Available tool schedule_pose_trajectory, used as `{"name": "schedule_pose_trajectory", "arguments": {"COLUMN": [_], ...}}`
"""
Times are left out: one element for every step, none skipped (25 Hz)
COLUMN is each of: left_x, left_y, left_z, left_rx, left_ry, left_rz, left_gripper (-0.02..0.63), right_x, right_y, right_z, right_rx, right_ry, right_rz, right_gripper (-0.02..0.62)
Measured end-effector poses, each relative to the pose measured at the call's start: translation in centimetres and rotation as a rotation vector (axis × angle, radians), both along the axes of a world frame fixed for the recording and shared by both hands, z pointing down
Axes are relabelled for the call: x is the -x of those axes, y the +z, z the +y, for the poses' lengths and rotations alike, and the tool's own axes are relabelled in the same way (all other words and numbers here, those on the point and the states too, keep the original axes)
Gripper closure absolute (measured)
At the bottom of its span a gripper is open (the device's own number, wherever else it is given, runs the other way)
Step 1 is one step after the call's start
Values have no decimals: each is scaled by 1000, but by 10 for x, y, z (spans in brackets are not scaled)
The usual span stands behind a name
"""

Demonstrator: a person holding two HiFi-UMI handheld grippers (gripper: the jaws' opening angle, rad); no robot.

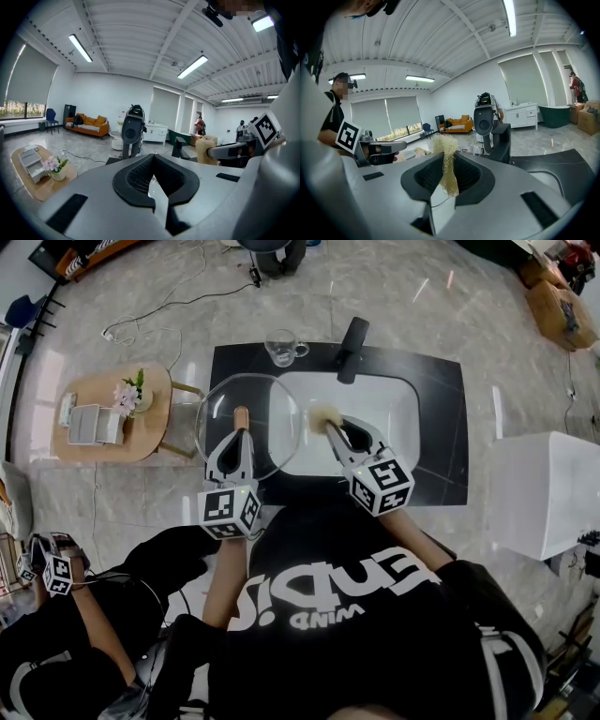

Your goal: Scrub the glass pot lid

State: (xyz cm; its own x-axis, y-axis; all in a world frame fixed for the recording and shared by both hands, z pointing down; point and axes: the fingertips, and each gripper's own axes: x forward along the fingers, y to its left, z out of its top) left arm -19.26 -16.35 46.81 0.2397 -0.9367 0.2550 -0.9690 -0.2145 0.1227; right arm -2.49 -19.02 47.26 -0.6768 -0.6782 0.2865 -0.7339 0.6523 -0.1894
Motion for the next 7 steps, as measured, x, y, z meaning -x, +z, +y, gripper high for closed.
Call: {"name": "schedule_pose_trajectory", "arguments": {"left_x": [1, 1, 2, 2, 3, 3, 3], "left_y": [0, 1, 1, 2, 3, 3, 4], "left_z": [0, 0, 0, 0, 0, 0, 0], "left_rx": [2, 4, 5, 6, 6, 6, 6], "left_ry": [-2, -3, -5, -7, -8, -10, -11], "left_rz": [2, 5, 8, 12, 13, 14, 14], "left_gripper": [592, 592, 592, 592, 592, 592, 592], "right_x": [0, 1, 1, 1, 0, 0, 0], "right_y": [0, 1, 1, 2, 2, 3, 4], "right_z": [0, 0, 0, 0, 0, 0, 0], "right_rx": [2, 3, 4, 4, 5, 6, 7], "right_ry": [1, 2, 3, 4, 5, 7, 8], "right_rz": [1, 2, 2, 2, 3, 3, 3], "right_gripper": [538, 538, 537, 538, 537, 537, 537]}}
